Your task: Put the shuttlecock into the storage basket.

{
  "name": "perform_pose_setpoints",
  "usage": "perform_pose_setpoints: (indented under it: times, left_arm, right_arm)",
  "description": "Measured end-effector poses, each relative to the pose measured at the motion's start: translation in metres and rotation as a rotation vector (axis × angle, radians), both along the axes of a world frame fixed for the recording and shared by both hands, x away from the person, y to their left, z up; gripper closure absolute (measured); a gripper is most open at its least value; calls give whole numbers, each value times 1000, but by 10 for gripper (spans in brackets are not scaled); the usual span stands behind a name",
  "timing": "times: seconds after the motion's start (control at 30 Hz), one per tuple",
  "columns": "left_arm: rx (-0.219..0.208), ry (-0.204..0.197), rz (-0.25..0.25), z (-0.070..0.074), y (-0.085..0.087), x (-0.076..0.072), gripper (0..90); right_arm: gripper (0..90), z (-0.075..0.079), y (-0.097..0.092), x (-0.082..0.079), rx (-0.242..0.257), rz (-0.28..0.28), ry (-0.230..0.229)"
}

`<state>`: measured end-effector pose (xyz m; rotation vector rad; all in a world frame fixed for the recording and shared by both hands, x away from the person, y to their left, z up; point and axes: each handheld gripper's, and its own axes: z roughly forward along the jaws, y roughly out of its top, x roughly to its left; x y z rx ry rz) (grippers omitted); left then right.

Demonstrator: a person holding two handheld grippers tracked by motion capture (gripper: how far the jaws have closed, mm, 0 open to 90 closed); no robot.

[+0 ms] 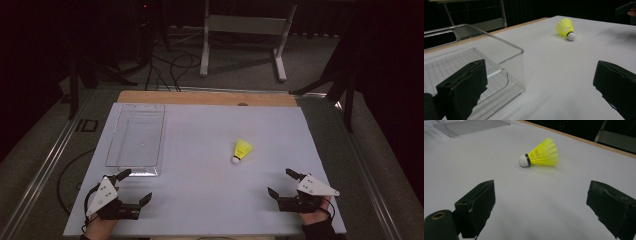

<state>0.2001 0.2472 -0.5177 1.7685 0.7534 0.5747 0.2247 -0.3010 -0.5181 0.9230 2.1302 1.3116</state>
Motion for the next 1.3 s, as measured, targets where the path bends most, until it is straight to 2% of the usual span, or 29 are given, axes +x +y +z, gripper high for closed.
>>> perform_pose_setpoints:
  times: [0.2, 0.5, 0.83, 1.03, 1.07, 1.1, 1.23, 1.3]
  left_arm:
    - [17, 11, -4, 0, -1, 0, 2]
    - [27, 37, -5, -1, -2, 1, 1]
    - [26, 69, -17, 6, -3, 3, 1]
    - [71, 110, -41, 14, -6, 5, 1]
    - [92, 126, -55, 16, -8, 5, 1]
    - [92, 126, -55, 16, -8, 5, 1]
    - [135, 144, -88, 22, -10, 6, 1]
    - [147, 142, -87, 26, -10, 6, 1]
  right_arm:
    - [88, 0, 2, 0, -20, 0, 0]
    - [88, 0, 2, 0, -12, 7, -2]
    - [88, 1, 2, 1, -8, 6, -5]
    - [88, 2, 2, 1, -5, 7, -4]
    - [88, 2, 2, 1, 0, 8, -4]
    - [88, 2, 2, 1, 0, 8, -4]
    - [88, 2, 2, 1, -4, 8, -2]
    - [88, 2, 3, 1, -2, 8, 0]
